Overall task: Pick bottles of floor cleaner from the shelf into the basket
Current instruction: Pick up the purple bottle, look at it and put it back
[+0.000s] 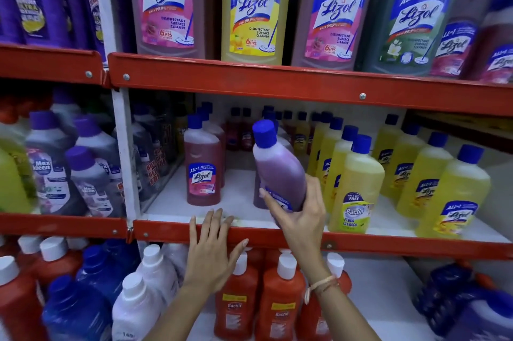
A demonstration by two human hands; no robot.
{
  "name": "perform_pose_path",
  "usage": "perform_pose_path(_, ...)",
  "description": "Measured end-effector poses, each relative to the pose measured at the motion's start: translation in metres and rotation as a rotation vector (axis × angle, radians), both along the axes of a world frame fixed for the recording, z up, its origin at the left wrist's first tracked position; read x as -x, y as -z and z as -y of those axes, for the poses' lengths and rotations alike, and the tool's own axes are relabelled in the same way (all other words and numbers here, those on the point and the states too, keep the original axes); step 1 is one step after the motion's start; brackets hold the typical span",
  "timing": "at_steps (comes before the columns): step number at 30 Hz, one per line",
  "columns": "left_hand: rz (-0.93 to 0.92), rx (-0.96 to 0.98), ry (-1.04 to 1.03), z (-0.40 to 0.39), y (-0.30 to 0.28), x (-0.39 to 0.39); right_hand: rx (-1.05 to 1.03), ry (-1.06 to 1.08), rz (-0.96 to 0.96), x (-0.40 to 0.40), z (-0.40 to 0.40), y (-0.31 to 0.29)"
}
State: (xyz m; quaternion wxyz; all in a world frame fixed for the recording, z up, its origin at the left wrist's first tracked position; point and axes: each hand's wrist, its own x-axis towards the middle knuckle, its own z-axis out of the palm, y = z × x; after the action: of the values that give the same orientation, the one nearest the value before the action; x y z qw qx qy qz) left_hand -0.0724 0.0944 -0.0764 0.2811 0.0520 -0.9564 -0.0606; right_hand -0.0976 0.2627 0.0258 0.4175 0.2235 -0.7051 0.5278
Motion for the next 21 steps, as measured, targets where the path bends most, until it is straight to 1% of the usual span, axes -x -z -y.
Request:
perform_pose_path(3, 0.005, 0.007, -0.003, 0.000, 0.001, 0.000, -0.096, 0.218, -0.156, -0.022, -0.002, -0.009)
perform_pose_path(5, 0.008, 0.006, -0.002, 0.000, 0.000, -0.002, -0.132, 0.291, -0.199, -0.036, -0.005, -0.010)
perform_pose_path(8, 0.009, -0.012, -0.001, -0.001, -0.003, -0.005, -0.156, 0.308, -0.239, -0.050, -0.009, -0.010)
perform_pose_path(11, 0.002, -0.014, 0.006, -0.002, -0.003, -0.007, -0.104, 0.236, -0.208, -0.057, -0.011, -0.013)
perform_pose_path(13, 0.000, -0.017, 0.011, -0.001, -0.003, -0.008, -0.048, 0.105, -0.135, -0.061, -0.014, -0.019)
perform_pose_path(14, 0.003, -0.014, 0.010, -0.001, -0.003, -0.008, -0.013, 0.003, -0.090, -0.062, -0.017, -0.023)
perform_pose_path(18, 0.028, -0.010, 0.008, -0.001, -0.004, -0.008, 0.198, -0.583, 0.205, -0.063, -0.027, -0.032)
perform_pose_path(21, 0.057, -0.007, 0.017, 0.002, -0.001, -0.006, 0.250, -0.885, 0.414, -0.053, -0.030, -0.030)
